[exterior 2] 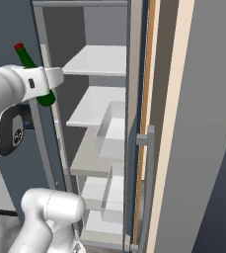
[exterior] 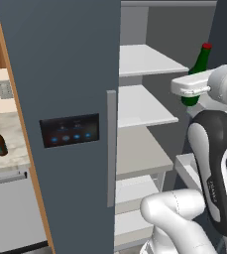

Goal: Place the beers on the top shelf of the fridge to keep them out of children's reach, and place the avocado on lower shelves for easy access.

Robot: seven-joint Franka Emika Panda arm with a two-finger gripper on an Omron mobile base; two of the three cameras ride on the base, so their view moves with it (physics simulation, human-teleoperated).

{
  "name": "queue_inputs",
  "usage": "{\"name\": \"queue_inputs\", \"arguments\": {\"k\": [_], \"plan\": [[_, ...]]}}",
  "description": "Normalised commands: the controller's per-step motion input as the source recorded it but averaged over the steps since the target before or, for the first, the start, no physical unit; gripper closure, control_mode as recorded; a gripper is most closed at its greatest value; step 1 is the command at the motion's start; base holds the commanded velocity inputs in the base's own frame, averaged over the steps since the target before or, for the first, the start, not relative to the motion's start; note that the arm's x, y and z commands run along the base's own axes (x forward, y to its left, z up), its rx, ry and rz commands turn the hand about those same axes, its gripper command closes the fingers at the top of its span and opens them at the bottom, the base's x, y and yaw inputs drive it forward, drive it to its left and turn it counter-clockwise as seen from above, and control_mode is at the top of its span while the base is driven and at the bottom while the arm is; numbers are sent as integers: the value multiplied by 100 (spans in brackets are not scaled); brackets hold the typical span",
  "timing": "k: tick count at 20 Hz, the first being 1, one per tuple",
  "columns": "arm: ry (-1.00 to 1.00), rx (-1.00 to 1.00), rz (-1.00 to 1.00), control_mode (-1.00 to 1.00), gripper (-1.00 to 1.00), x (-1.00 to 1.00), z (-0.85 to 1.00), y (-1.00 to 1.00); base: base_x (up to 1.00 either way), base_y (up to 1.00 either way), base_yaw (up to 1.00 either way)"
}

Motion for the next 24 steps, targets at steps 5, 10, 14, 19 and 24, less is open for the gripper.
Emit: {"name": "queue_inputs", "arguments": {"k": [5, 10, 14, 19, 24], "plan": [[1, 0, 0, -100, 100, 32, 11, -7, 0, 0, 0], [0, 0, 0, -100, 100, 35, 0, -14, 0, 0, 0], [-1, 1, 0, -100, 100, 44, 0, -11, 0, 0, 0], [-2, 1, 0, -100, 100, 42, 0, -9, 0, 0, 0], [0, 0, 0, -100, 100, 45, 0, -9, 0, 0, 0]]}}
